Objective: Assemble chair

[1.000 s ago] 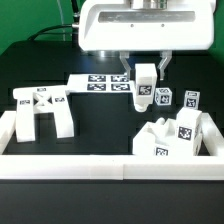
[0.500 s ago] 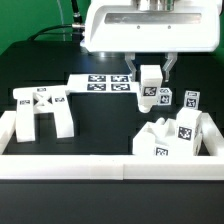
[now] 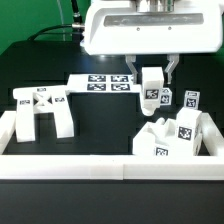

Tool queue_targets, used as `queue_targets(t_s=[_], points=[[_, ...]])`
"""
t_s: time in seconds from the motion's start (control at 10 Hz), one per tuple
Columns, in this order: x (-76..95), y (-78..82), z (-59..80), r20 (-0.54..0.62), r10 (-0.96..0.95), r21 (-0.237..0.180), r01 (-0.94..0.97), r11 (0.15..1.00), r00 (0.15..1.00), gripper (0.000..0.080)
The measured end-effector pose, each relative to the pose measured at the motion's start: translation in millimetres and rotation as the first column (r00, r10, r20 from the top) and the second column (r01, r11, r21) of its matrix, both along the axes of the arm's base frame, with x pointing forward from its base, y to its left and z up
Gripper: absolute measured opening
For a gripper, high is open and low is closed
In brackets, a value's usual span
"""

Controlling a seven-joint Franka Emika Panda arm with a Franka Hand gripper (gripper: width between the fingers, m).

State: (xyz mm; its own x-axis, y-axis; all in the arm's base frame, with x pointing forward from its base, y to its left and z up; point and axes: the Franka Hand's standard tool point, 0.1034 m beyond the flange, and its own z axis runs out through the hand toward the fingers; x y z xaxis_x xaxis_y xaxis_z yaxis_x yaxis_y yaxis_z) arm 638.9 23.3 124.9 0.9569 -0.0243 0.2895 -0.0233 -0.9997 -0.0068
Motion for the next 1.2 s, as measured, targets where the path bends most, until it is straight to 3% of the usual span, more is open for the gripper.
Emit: queue_targets(t_s=[0.5,1.2], points=[[2.5,-3.2,-13.1,0.021,0.013,-0.016,-0.013,1.0,1.0,0.0291],[3.8,-4.8,-21.1,0.051,0.021,-0.028,-0.02,0.999,0.998,0.0291]])
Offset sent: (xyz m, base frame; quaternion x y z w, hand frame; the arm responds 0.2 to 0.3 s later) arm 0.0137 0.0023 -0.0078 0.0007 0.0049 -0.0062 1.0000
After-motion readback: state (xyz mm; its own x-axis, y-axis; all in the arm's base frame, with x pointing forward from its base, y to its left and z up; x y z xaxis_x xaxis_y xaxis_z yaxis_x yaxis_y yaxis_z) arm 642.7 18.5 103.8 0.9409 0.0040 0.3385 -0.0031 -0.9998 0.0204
